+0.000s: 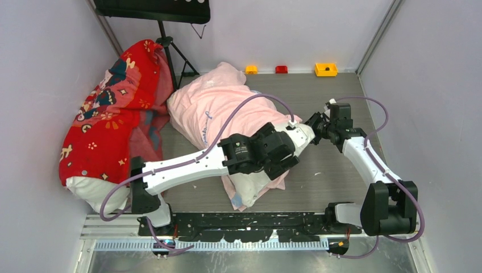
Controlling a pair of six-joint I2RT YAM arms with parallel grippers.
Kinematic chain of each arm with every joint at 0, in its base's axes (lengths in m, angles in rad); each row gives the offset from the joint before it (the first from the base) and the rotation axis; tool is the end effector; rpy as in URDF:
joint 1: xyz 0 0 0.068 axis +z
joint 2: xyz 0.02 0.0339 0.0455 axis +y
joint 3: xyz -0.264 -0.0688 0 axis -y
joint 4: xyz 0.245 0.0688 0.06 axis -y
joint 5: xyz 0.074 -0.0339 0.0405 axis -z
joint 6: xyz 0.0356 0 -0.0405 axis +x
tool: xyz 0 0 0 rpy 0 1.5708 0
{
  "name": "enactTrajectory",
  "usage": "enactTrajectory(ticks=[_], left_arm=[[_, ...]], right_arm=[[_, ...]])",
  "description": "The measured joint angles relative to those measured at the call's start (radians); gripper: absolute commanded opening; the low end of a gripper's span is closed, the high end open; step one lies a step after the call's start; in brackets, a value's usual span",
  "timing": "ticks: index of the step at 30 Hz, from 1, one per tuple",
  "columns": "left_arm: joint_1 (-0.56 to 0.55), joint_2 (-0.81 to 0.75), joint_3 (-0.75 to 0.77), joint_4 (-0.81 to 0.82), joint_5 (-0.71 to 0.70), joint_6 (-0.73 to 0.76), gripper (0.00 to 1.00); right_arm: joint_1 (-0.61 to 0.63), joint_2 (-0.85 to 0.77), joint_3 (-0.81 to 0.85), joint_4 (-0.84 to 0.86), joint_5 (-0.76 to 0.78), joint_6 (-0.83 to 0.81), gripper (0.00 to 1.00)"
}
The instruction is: Remove the pillowcase from the pillow
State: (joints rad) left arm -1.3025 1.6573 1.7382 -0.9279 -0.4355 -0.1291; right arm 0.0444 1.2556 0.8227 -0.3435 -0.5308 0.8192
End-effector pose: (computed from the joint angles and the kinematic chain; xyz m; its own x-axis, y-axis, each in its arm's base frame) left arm 0.1079 -0.3359 0.3765 -0.3000 0.6509 -0.6974 0.7679 0.5985 0.2282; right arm 0.2594 0.0296 0.2428 -0.7696 0.5965 -0.2280 0.2389 0.6001 0.7634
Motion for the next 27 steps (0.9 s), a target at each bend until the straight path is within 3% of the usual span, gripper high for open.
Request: enactTrajectory(ticks=[3, 8, 10, 12, 14, 18, 22, 27], left_arm=[[0.000, 0.011, -0.008, -0.010, -0.042, -0.040, 0.98], [0.000, 0.023, -0.033, -0.008, -0.096, -0.102, 0.73], [0.000, 0.019, -0.084, 0.013, -0.124, -0.126, 0.55], [0.003, 0.007, -0.158, 0.048, -0.136, -0.146, 0.24], [0.005, -0.017, -0.237, 0.088, -0.134, -0.156, 0.01], [0.015, -0.102, -0.321, 0.137, -0.093, -0.166, 0.00], [0.026, -0.215, -0.339, 0.173, 0.009, -0.171, 0.00], [0.050, -0.330, -0.356, 0.196, 0.248, -0.163, 0.00]], right_arm=[[0.000, -0.001, 0.009, -0.001, -0.005, 0.000, 0.19], [0.000, -0.001, 0.010, -0.001, -0.005, 0.000, 0.18], [0.002, 0.000, 0.010, -0.001, -0.006, 0.000, 0.18], [0.004, 0.002, 0.010, -0.001, -0.006, 0.000, 0.18], [0.007, 0.003, 0.010, -0.001, -0.006, 0.000, 0.16], [0.012, 0.014, 0.017, 0.001, -0.002, 0.000, 0.01], [0.015, 0.089, 0.053, 0.019, 0.014, 0.004, 0.01], [0.042, 0.277, 0.164, 0.051, 0.037, 0.019, 0.01]])
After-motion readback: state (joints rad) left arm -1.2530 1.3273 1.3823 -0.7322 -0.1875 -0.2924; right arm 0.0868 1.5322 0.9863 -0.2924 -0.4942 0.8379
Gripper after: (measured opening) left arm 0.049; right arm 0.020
